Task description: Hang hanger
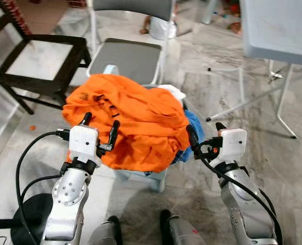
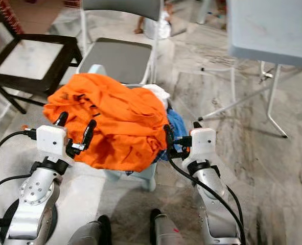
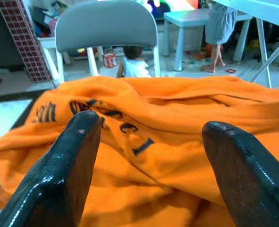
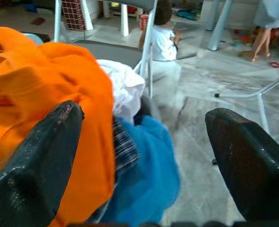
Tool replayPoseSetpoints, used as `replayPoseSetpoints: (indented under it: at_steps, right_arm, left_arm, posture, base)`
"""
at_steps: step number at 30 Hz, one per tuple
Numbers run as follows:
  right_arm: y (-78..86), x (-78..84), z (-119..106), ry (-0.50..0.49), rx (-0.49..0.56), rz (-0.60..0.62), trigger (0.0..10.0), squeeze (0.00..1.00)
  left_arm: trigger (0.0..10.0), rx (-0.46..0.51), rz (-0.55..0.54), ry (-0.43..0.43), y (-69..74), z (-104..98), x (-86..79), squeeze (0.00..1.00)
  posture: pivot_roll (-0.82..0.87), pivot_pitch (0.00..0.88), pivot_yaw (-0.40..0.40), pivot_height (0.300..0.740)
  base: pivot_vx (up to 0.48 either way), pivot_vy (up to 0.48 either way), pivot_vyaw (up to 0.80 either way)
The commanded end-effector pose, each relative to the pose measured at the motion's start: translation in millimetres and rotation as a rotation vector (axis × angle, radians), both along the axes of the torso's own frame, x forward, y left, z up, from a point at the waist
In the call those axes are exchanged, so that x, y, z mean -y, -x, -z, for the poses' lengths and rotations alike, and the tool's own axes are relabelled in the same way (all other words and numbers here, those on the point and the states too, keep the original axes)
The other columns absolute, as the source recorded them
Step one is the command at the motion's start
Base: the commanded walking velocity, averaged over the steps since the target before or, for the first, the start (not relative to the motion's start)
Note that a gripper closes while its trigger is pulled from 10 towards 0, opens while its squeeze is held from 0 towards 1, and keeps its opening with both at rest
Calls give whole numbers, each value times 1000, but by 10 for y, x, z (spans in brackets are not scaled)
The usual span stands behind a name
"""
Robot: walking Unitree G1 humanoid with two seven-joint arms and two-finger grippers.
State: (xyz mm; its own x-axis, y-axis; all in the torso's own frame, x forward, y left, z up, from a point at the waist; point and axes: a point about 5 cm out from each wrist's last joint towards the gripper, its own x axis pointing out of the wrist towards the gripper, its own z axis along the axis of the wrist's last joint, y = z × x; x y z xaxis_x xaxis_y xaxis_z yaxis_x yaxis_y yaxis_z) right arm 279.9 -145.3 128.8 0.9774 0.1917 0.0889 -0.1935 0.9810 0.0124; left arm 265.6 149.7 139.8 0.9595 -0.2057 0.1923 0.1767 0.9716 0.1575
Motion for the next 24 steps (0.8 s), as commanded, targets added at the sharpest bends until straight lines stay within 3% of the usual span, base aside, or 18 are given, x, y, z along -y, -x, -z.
replayPoseSetpoints:
  at_steps: [1, 20, 24]
  right_arm:
    - [-19, -34, 12, -1, -5, -27, 10000, 0]
    - [-34, -130, 27, -36, -5, -69, 10000, 0]
    - [-27, -137, 45, -44, -10, -74, 10000, 0]
  left_arm:
    - [10000, -20, -15, -7, 44, 29, -33, 0]
    - [10000, -34, -50, -11, 4, 12, -90, 0]
    - [10000, -26, -93, -14, 4, 2, -127, 0]
  posture:
    - [60, 263, -58, 740]
    - [71, 256, -52, 740]
    - [74, 257, -44, 740]
  base:
    - [0, 0, 0]
    - [0, -433, 0]
    - [0, -83, 0]
